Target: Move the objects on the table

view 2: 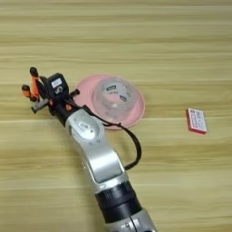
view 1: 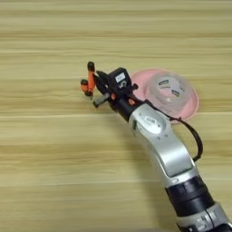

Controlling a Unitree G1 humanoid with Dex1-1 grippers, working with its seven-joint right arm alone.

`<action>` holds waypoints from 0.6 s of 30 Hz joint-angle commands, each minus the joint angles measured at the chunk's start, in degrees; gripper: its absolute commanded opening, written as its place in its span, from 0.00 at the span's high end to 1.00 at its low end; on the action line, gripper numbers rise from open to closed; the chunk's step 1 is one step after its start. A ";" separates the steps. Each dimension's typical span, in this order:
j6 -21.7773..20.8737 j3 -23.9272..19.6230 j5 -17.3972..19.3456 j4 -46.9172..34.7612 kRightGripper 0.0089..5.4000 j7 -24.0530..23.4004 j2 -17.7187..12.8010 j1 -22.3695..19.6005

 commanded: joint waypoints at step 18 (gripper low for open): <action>4.89 -1.46 0.10 -7.26 1.00 0.46 -2.62 6.79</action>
